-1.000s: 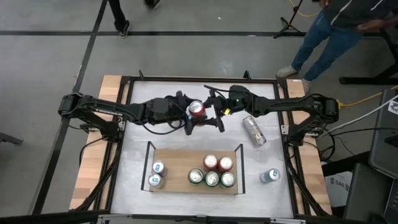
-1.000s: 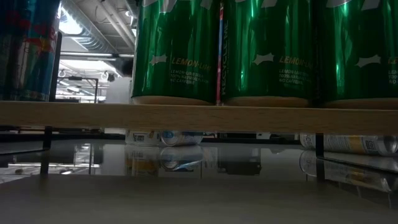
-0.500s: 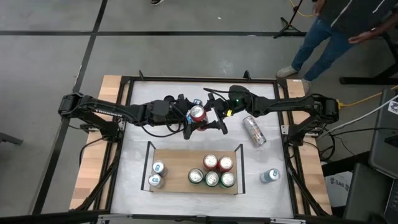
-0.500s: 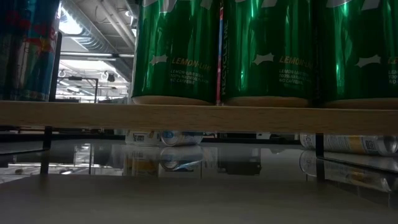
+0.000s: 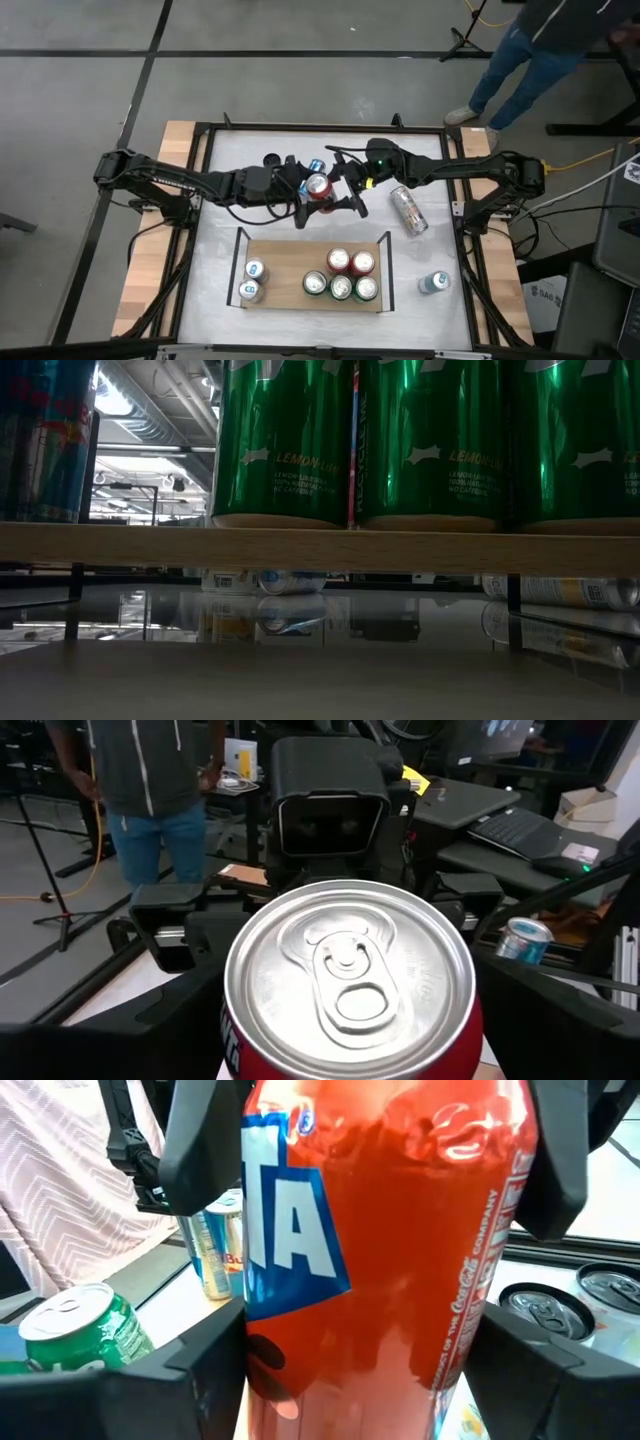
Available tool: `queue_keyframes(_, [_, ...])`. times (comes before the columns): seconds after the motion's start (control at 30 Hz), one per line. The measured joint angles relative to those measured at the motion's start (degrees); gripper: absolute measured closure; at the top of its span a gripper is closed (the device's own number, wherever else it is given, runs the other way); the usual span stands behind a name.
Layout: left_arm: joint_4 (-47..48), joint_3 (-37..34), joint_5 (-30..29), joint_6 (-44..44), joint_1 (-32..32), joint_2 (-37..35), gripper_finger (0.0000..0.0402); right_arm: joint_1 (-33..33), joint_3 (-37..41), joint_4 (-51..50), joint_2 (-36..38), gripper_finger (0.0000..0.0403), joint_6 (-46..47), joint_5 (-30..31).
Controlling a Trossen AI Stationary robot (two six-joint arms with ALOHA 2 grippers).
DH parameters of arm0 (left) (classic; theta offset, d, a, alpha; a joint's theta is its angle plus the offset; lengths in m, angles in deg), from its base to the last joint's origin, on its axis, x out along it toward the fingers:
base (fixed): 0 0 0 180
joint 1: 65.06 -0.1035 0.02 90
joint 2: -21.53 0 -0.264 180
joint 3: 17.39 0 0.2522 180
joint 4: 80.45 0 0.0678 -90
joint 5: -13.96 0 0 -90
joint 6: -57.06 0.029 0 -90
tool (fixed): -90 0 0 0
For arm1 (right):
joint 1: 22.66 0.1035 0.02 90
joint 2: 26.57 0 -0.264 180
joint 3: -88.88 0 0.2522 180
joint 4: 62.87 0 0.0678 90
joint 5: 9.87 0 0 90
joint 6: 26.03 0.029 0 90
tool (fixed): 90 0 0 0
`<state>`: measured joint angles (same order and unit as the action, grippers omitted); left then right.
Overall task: Place canned beverage on shelf
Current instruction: Put the red soda can on the shelf aligned with the other red soda can
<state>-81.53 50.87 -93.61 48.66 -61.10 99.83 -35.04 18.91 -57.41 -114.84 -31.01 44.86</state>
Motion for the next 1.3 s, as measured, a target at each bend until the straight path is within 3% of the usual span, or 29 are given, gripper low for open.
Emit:
queue_keyframes(0.23, [0.32, 0.00, -0.33, 0.02, 0.95, 0.00, 0.0051, 0.04, 0.00, -0.50, 0.00, 0.0111, -0.10, -0.37])
queue_keyframes(0.6, [0.43, 0.00, -1.00, 0.01, 0.92, 0.00, 0.0122, 0.04, 0.00, -0.52, 0.00, 0.0109, -0.43, -0.48])
queue_keyframes(1.2, [0.48, 0.00, -1.14, -0.04, 0.92, 0.00, 0.0123, 0.04, -0.02, -1.55, 0.04, 0.0108, -0.30, -0.33])
queue_keyframes(1.3, [0.72, 0.00, -1.18, 0.09, 0.92, 0.02, 0.0123, 0.04, -0.02, -1.76, 0.04, 0.0093, -1.14, -0.20])
